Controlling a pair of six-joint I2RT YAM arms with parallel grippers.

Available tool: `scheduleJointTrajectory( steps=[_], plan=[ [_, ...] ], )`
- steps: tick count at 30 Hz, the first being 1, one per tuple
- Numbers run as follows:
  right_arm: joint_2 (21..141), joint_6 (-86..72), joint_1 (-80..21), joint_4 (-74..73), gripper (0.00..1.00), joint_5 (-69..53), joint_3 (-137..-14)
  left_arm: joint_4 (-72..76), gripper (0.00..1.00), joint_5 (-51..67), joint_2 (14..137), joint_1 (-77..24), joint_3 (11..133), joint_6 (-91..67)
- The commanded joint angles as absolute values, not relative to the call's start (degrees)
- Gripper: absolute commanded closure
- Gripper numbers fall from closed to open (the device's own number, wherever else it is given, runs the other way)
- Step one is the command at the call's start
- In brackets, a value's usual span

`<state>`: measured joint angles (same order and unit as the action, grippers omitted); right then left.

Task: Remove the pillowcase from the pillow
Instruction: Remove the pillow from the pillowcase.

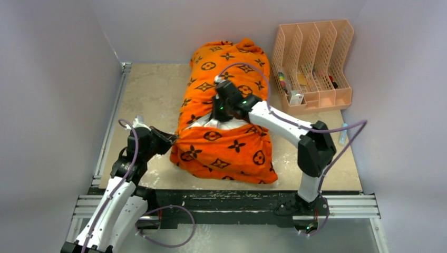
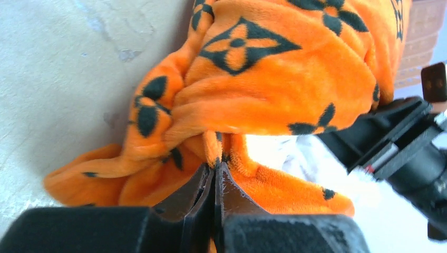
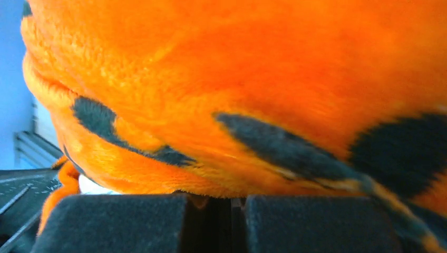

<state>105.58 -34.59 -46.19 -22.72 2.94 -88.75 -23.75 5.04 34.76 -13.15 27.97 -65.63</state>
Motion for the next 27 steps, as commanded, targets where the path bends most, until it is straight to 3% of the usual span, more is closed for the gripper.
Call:
scheduleJointTrajectory(
  steps=[1,5,9,11,15,19,22,27],
  plan=[
    [99.60,-35.58,-33.04,-15.38,1.00,5.93,-86.48,-30.60,1.00,8.82,34.26,-13.37,33.14,-60.66],
    [98.56,-33.90,-30.27,-16.88,1.00,1.60,-94.39,-34.27,1.00,10.21,31.06,-13.45,29.94,-60.71],
    [102.56,-31.94,-29.98,-19.36,1.00,-2.72,-105.84,-28.77,1.00,20.18,29.62,-13.45,23.74,-62.36],
    [104.60,-31.73,-29.97,-20.29,1.00,-3.96,-110.16,-28.31,1.00,19.73,30.71,-14.40,23.66,-62.06],
    [106.06,-33.13,-30.06,-17.48,1.00,-6.38,-112.74,-28.64,1.00,10.55,36.96,-23.11,25.58,-60.93],
    [108.13,-33.67,-30.06,-19.94,1.00,-8.59,-119.17,-17.99,1.00,-5.74,49.11,-44.13,27.34,-66.87],
    [110.01,-33.05,-30.87,-21.41,1.00,-12.30,-124.08,-19.06,1.00,-17.56,57.84,-55.37,31.22,-70.88],
    [109.26,-32.19,-32.46,-21.93,1.00,-11.86,-123.62,-14.41,1.00,-27.19,57.74,-58.62,27.02,-74.54]
  ],
)
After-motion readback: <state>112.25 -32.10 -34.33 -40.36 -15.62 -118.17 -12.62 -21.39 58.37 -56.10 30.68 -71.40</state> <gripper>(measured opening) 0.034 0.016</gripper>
